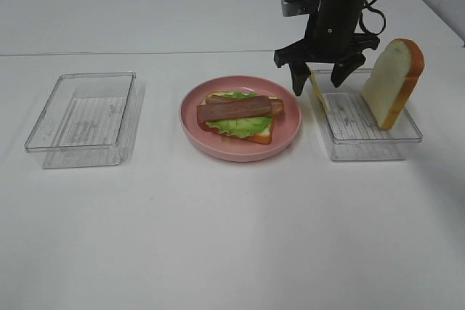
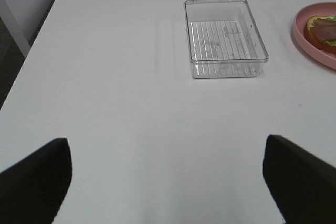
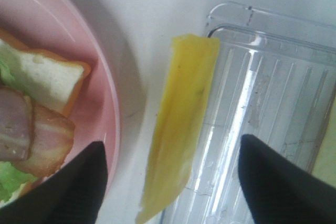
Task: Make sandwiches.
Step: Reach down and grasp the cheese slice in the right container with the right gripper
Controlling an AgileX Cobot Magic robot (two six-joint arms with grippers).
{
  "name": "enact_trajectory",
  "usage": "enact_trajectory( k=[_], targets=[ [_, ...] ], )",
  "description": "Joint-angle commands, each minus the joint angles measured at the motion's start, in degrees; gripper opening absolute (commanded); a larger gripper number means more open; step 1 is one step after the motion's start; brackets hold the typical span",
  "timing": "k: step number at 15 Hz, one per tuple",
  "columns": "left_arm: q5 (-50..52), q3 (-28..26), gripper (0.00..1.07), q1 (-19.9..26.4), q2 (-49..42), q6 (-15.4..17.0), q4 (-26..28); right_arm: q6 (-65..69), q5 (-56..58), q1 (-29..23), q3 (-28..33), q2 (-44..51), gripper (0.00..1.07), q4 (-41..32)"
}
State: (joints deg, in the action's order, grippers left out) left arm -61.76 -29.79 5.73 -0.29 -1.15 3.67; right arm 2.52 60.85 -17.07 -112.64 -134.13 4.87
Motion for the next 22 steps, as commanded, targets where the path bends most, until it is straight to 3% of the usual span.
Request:
enact_trajectory(
  k=[1,3,9,10,11,15,16,18,22],
  targets=[
    [0.17,0.11,0.91,0.29,-0.80,-0.11,0.11,0.97,-0.52,0.06,0.06,-0.23,0.56,1.20],
    [0.17,0.11,0.91,0.29,-0.80,-0.11,0.11,1.89,-0.52,0.06,0.06,-0.23,0.46,2.23],
    [0.17,0.11,0.91,0.29,-0.80,-0.11,0.11,2.35,-0.06,0.06,0.06,-2.23,0.43,2.81],
    [0.17,0.11,0.91,0.29,-0.80,-0.11,0.11,2.41,-0.06,0.06,0.06,-2.41,0.39,2.92],
    [0.17,0.11,0.91,0.29,-0.80,-0.11,0.11,2.35,-0.34,0.06,0.06,-2.41,0.21,3.55],
    [0.17,0.11,0.91,0.29,-0.80,-0.11,0.11,2.23,0.00,0.06,0.06,-2.41,0.23,3.50],
    [0.17,0.11,0.91,0.29,-0.80,-0.11,0.11,2.06,0.11,0.06,0.06,-2.41,0.32,3.50],
    [0.17,0.11,0.91,0.29,-0.80,-0.11,0.11,1.83,0.11,0.06,0.06,-2.41,0.37,3.50],
    [0.17,0.11,0.91,0.29,-0.80,-0.11,0.11,1.09,0.40,0.06,-0.06,-2.12,0.37,3.09]
  ],
)
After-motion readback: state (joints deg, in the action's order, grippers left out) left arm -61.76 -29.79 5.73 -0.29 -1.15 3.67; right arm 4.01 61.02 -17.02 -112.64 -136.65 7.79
